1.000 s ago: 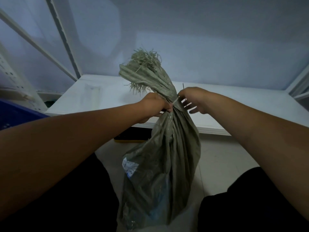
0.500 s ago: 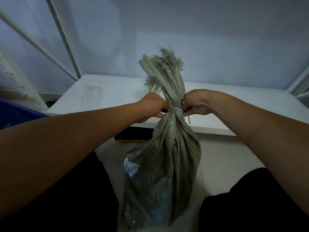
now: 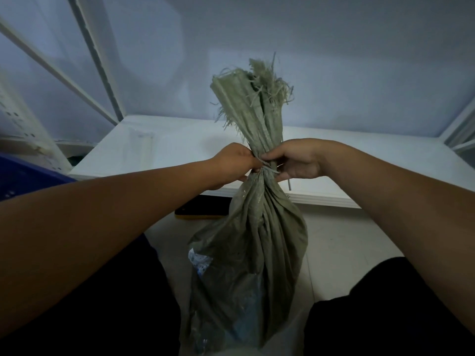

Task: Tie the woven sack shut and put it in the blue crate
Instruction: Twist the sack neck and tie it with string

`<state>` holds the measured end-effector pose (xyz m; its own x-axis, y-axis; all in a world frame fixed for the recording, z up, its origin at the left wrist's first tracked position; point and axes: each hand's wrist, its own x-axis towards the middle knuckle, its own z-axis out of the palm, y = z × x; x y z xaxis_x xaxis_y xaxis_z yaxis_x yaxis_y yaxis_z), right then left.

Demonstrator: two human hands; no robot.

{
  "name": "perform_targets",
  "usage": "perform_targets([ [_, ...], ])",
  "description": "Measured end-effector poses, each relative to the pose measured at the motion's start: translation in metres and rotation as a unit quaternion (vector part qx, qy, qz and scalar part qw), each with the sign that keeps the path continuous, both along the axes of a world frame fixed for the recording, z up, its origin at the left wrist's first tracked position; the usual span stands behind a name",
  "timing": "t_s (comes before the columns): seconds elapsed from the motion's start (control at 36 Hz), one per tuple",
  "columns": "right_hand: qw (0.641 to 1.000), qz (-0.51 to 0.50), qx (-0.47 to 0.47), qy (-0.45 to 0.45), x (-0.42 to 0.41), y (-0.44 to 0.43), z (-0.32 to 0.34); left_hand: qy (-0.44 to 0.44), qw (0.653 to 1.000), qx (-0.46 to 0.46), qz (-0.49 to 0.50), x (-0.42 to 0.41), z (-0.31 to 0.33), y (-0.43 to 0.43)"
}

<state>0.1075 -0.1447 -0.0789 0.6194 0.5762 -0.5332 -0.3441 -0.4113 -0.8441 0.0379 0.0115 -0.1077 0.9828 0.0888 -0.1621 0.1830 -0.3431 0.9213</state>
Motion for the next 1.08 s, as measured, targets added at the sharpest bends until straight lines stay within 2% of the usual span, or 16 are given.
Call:
perform_targets([
  [0.11, 0.999, -0.021, -0.012, -0.033, 0.0, 0.004, -0.004, -0.008, 1.0, -0.022, 0.017, 0.003, 0.001, 0.0],
  [0.19, 0.991, -0.04, -0.053, -0.114, 0.003, 0.008, -0.005, -0.019, 0.998, -0.051, 0.017, 0.001, 0.004, -0.001],
  [0.31, 0.973, -0.064, -0.101, -0.196, 0.003, 0.012, -0.007, -0.026, 0.999, -0.037, -0.001, 0.001, 0.004, 0.001],
  [0.42, 0.925, -0.061, -0.162, -0.337, 0.002, 0.018, -0.005, -0.02, 1.0, 0.005, -0.017, 0.001, 0.001, 0.004],
  [0.47, 0.906, -0.045, -0.193, -0.373, 0.0, 0.021, -0.001, -0.021, 0.999, 0.026, -0.016, 0.001, 0.001, 0.005],
  [0.64, 0.882, -0.016, -0.232, -0.41, -0.004, 0.02, 0.0, -0.013, 0.997, 0.069, -0.035, -0.003, 0.001, 0.005],
  [0.75, 0.878, -0.014, -0.241, -0.414, -0.004, 0.021, 0.001, -0.003, 0.995, 0.082, -0.049, -0.003, -0.001, 0.004],
  [0.92, 0.924, -0.023, -0.177, -0.338, -0.006, 0.018, 0.001, -0.014, 0.985, 0.155, -0.077, 0.0, -0.004, 0.004],
  [1.08, 0.946, -0.033, -0.145, -0.287, -0.006, 0.016, 0.001, -0.039, 0.971, 0.217, -0.092, 0.001, -0.01, 0.006],
])
